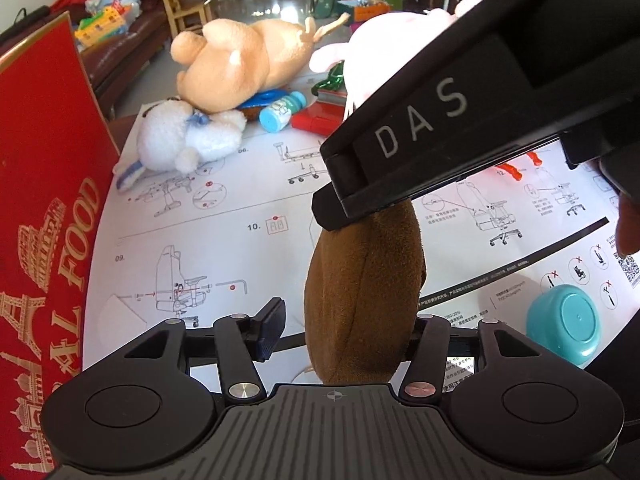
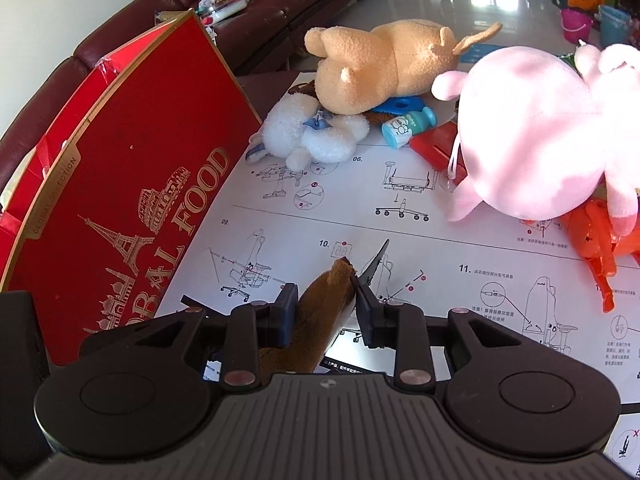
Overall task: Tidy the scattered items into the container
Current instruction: 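Lift the brown plush off the table with both grippers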
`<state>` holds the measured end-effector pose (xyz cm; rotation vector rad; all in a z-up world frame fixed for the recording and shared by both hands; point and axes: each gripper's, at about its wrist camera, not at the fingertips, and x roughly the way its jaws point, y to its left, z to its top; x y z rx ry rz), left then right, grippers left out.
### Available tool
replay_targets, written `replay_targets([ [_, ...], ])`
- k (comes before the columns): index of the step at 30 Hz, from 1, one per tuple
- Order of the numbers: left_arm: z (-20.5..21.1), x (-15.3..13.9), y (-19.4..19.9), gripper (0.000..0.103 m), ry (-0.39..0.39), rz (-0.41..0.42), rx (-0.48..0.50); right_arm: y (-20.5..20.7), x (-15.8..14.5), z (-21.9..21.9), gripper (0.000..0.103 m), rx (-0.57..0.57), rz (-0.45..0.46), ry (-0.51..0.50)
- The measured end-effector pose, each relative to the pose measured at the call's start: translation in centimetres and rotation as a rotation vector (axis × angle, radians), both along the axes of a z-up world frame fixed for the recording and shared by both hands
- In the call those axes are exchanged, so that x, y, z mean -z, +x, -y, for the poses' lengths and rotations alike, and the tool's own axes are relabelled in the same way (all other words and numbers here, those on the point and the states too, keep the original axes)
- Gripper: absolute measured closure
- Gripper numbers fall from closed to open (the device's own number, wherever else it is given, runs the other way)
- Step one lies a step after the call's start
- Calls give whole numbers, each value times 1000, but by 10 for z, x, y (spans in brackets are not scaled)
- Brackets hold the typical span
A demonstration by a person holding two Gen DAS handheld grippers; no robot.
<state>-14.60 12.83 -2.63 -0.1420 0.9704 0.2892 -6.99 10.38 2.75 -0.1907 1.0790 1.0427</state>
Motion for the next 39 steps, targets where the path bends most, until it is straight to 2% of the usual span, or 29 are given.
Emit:
replay_targets([
  [7, 8, -9, -5, 34, 27, 24, 4, -5, -2, -1, 68, -14, 26, -8],
  [8, 9, -10, -5, 39, 29, 25, 6, -6, -2, -1, 68, -15, 28, -9],
  [9, 9, -10, -5, 59, 24, 26, 14, -7, -2, -2, 68, -16, 28, -10],
  [10, 10, -9, -5, 71, -5, 24, 29, -8, -2, -2, 68, -14, 23, -8],
  [13, 8, -6, -5, 77, -8, 17, 24, -1, 0, 3, 65, 23, -99, 29],
  [15, -1, -4, -7, 77, -63, 24, 8, 5, 1, 6, 65, 52, -160, 50],
  [18, -9, -5, -10, 78, -127, 38, 3, 7, 2, 8, 64, 63, -165, 46],
  [22, -1, -3, -11, 80, -95, 40, 26, 4, 1, 3, 60, 56, -151, 34],
  [24, 1, -4, -11, 79, -96, 44, 37, 4, 4, 1, 47, 64, -157, 14],
  [25, 2, -4, -10, 79, -92, 44, 42, 5, 6, 1, 46, 69, -166, 6],
  [28, 8, -3, -9, 79, -60, 37, 54, 5, 13, 2, 48, 80, -178, -6],
  [30, 10, -4, -8, 78, -45, 35, 54, 6, 12, 4, 56, 82, -168, 5],
  [33, 9, -6, -5, 67, -32, 31, 39, 4, 9, 5, 64, 72, -144, 16],
  [39, 9, -5, -1, 73, -13, 18, 53, 5, 9, 4, 66, 71, -137, 22],
])
